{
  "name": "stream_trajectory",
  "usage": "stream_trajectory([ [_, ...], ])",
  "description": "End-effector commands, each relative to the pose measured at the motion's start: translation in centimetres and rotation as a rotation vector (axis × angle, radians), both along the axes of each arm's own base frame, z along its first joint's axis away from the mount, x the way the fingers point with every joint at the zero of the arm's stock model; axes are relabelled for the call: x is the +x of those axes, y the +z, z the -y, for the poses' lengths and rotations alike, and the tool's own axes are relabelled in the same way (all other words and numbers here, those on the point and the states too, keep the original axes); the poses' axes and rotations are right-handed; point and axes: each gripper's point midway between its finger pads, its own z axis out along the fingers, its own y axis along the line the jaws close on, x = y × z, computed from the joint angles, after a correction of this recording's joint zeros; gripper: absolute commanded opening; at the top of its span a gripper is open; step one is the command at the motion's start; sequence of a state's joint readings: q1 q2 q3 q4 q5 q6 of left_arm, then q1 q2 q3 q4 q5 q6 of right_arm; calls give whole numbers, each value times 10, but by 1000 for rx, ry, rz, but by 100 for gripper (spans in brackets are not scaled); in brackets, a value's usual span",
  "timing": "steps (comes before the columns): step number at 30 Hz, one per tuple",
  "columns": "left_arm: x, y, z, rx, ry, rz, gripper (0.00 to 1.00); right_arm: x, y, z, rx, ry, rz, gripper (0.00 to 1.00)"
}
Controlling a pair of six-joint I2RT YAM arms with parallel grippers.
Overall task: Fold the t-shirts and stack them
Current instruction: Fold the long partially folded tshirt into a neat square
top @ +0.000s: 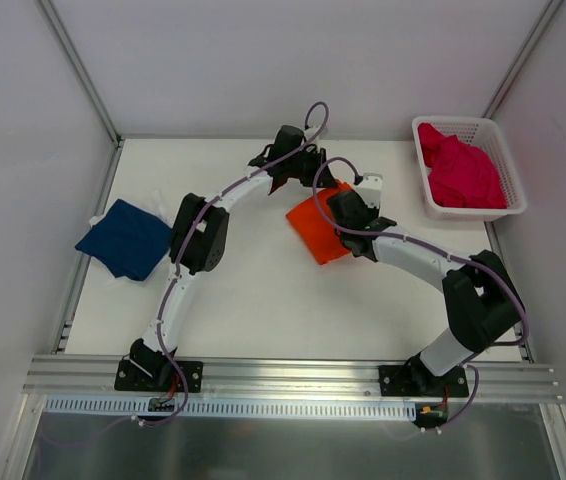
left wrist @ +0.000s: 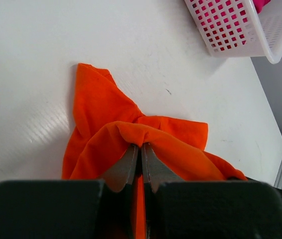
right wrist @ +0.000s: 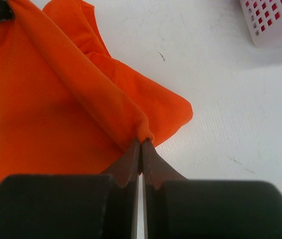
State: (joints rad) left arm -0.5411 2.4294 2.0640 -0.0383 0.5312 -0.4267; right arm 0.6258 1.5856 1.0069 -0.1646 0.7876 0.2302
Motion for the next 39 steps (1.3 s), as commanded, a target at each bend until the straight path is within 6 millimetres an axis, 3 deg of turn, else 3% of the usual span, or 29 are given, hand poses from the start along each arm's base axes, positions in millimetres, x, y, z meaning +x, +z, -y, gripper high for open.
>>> stream_trajectory([
  [1,14,32,5,-70,-32,77,1,-2,7,10,-35,-52,-2,0],
  [2,14,32,6,-75,-38,75,4,-3,6,10,-34,-53,-4,0],
  [4,16,27,9,-77,-45,64,56,-2,5,10,-32,-63,-6,24],
  [5,16,25,10,-70,-42,60,98,-1,5,9,-38,-65,-5,60],
  [6,17,23,8,-58,-32,57,99,-1,6,9,-42,-67,-2,72],
  [8,16,6,0,1,5,56,99,2,9,5,-40,-53,15,79],
  [9,16,18,-3,12,19,84,99,2,15,6,-45,-48,31,84],
  [14,6,40,-23,78,68,157,99,-5,32,0,-6,-20,53,86],
  [15,4,40,-28,96,79,164,99,-10,36,-2,15,-12,62,86],
  [16,-2,24,-37,137,94,140,99,-15,36,-10,42,3,67,86],
  [17,1,30,-47,164,141,162,99,-20,35,-16,68,24,62,86],
  [18,0,24,-53,189,159,158,99,-24,34,-20,86,36,67,86],
  [23,-12,-10,-69,262,183,100,99,-40,7,-58,254,109,33,86],
  [28,-20,-32,-80,311,215,65,99,-51,-21,-87,291,147,-24,85],
  [34,-31,-46,-90,333,224,30,98,-61,-41,-86,258,117,-38,82],
  [37,-36,-54,-88,331,217,7,88,-62,-44,-81,234,94,-46,75],
  [39,-38,-58,-87,333,217,-4,75,-63,-47,-80,222,92,-59,71],
])
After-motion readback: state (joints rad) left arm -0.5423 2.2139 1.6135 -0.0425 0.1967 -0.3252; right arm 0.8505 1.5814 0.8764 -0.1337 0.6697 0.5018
